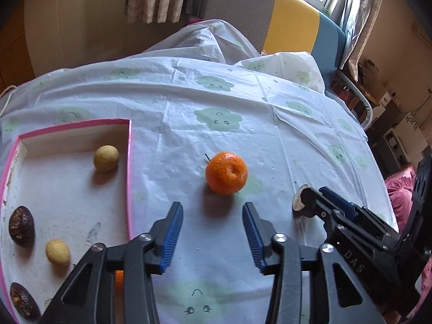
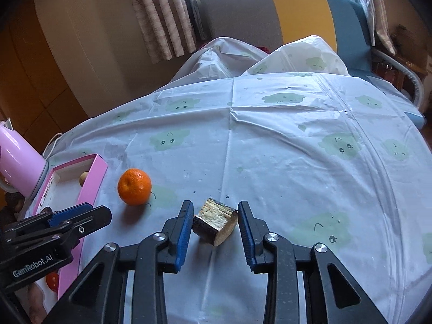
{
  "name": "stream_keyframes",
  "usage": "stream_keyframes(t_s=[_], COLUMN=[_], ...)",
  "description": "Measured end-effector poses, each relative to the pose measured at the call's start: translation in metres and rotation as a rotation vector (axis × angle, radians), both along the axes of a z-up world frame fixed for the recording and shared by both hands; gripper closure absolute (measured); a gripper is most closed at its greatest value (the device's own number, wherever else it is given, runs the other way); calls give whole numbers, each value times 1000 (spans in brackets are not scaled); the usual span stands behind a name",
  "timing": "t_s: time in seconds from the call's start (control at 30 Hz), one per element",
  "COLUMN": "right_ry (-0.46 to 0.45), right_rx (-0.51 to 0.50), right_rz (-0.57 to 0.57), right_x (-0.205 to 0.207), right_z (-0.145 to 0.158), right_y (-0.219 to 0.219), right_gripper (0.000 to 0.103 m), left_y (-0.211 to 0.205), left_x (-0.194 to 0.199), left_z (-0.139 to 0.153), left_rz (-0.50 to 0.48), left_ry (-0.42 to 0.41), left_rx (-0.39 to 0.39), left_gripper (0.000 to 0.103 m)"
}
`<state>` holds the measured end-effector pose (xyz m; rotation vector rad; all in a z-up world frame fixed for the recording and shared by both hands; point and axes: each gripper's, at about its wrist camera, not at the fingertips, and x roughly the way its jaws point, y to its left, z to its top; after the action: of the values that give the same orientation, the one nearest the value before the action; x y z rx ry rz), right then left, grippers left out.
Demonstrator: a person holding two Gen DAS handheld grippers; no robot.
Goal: Organize fruits
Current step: 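Grasp the dark eggplant chunk with the right gripper, then grasp the mandarin with the left gripper while the right gripper holds the eggplant chunk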
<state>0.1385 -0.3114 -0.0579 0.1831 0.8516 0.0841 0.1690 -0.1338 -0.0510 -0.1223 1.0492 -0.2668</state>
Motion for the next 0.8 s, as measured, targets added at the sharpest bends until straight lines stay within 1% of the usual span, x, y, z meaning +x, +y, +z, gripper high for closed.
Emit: stream_keyframes(t_s=[0.17,0.37,0.53,0.67,0.73,0.77,0.8], right_ry=[-13,-18,-19,-21,-22,-22,-23], right_rx=[-16,-13,-14,-21,-24,-26,-28], right_rz=[-2,-2,-4,-5,-5,-5,-5], right_x=[-3,-4,-4,-4,-5,-4,-4], right_z=[0,-1,-1,-1,-1,-1,-1], right_y=[1,0,0,2,2,2,2], right_gripper=[69,69,69,69,69,69,69], left_y=[-8,-18,-26,-29,-30,-30,-31], left_x=[5,13,23,29,29,29,29], left_z=[0,-1,-3,-10,-12,-13,-14], left_rz=[-14,-23,-25,-21,-18,-18,-19], left_ry=[7,1,-6,7,-1,-6,-10], left_rx=[-10,7,39,47,56,64,74], left_gripper=[50,50,50,50,54,61,64])
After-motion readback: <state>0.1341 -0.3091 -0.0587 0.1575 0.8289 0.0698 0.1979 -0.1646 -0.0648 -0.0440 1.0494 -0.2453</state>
